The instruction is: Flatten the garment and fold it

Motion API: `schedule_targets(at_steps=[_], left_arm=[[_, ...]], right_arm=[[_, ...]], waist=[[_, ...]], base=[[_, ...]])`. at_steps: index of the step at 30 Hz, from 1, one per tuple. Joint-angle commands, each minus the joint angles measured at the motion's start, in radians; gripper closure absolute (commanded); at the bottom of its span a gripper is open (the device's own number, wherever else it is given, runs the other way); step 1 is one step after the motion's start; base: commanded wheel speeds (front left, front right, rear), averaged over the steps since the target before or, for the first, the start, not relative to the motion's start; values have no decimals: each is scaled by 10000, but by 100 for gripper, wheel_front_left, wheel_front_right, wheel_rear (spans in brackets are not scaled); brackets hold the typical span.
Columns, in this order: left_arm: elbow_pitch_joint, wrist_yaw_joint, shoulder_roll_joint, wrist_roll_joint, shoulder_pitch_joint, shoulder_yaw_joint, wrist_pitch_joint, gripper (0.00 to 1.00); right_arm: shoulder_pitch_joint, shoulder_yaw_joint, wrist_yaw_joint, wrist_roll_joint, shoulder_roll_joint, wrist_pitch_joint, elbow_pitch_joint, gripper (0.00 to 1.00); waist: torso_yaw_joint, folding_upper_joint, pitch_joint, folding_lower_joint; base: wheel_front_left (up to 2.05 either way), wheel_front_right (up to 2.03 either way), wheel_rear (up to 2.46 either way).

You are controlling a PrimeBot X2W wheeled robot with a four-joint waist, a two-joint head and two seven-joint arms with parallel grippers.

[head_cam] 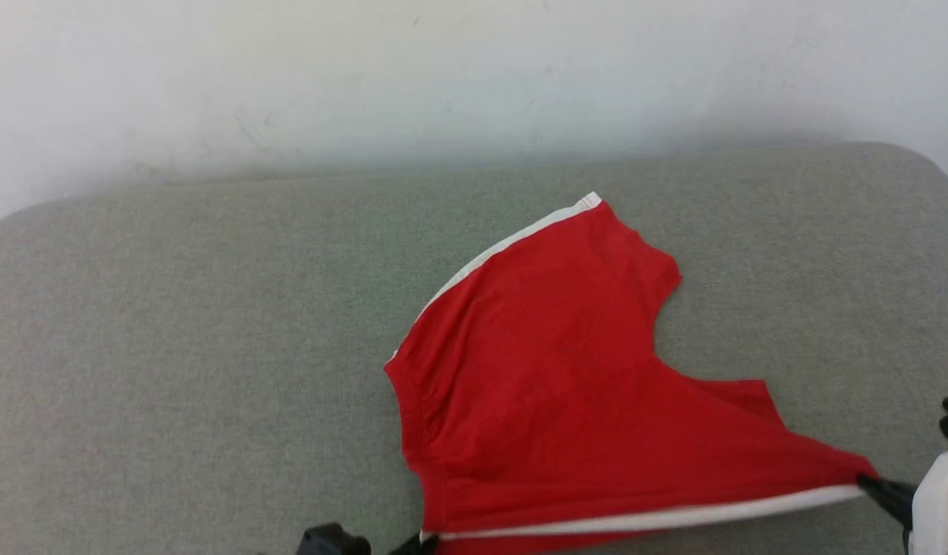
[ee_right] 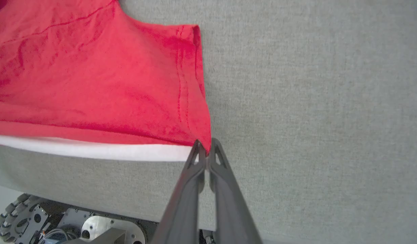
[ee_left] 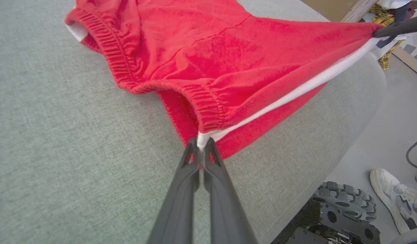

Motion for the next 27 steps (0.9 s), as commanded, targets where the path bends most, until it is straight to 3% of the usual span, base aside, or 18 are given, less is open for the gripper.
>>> schedule_targets(at_steps=[1, 12, 18, 27], left_arm=[[1, -25, 6, 108, -243, 43, -97, 100], [-644, -70, -259, 624, -2083, 564, -464, 100], [-538, -245, -557, 773, -3174, 668, -399, 100], [522, -533, -1230, 1006, -4734, 670, -510, 100]], right_arm=[[-107, -126, -23, -82, 51, -30, -88, 100], [-2466, -593, -23, -139, 654, -360, -503, 100], [-4416, -289, -23, -511, 726, -302, 421, 100], [-7537, 779, -23, -1487, 745, -417, 2775, 100]], waist=[[142, 0, 167, 0], [871, 0, 1253, 0], [1366, 0, 2104, 0], [2041, 0, 3513, 0]], base=[[0, 0, 0], [0, 0, 0], [0, 0, 0], [0, 0, 0]])
